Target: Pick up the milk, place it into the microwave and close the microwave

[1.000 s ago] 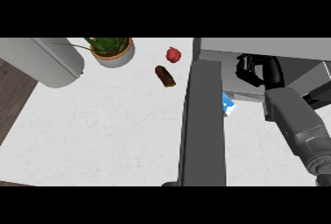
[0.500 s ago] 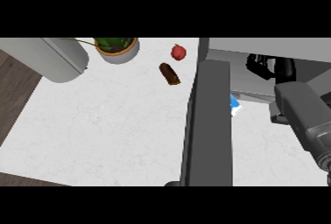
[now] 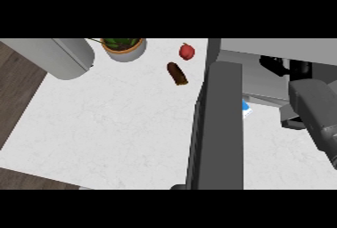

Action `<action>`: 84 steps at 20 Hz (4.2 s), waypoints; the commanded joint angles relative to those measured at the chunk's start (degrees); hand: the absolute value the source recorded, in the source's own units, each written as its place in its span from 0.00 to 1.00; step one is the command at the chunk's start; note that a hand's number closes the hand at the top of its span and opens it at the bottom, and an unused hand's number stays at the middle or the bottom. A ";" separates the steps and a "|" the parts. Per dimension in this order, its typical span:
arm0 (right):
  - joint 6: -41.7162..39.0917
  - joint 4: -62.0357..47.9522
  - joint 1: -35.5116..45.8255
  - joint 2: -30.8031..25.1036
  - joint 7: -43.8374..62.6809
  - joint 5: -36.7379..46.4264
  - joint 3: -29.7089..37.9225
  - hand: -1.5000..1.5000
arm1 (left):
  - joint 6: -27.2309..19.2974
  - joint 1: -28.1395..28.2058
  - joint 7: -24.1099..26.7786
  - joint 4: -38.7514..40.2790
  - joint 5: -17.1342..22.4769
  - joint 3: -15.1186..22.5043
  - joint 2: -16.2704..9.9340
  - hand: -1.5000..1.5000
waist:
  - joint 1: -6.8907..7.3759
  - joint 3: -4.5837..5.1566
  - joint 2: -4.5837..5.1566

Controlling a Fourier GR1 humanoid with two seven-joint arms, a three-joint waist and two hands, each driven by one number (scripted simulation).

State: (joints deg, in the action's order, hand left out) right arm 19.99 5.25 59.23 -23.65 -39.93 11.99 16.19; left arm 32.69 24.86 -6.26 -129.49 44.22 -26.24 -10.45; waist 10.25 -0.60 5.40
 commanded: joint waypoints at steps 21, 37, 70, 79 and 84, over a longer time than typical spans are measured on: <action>-3.19 0.71 2.98 1.29 -1.40 -2.50 2.99 0.00 | 0.47 -4.01 -0.28 2.86 -3.76 -0.67 -2.58 0.00 | 1.99 -0.34 0.45; 3.65 -1.92 11.74 10.10 10.11 3.03 -2.20 0.00 | 1.58 -6.77 -0.41 7.36 -6.81 2.04 -2.20 0.00 | 1.31 0.43 -0.59; -24.26 0.89 -1.08 9.38 -4.98 -4.81 5.95 0.00 | 13.84 -4.83 2.50 15.49 -22.13 19.18 6.54 0.00 | -8.12 0.48 -4.13; -33.13 3.77 -11.16 15.74 -9.49 -7.29 5.90 0.00 | 14.43 -7.80 7.85 19.28 -36.03 22.23 9.77 0.00 | -10.23 0.61 -5.55; -33.15 6.52 -21.01 18.39 -12.44 -5.15 2.05 0.00 | 10.93 -9.61 10.78 23.21 -41.55 25.74 10.40 0.00 | -11.91 0.71 -6.20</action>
State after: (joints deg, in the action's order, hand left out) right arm -12.26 9.73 44.24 -6.89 -50.63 5.87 20.40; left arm 45.15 15.01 3.28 -107.01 6.48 -2.79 -0.79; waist -0.60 0.06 -0.29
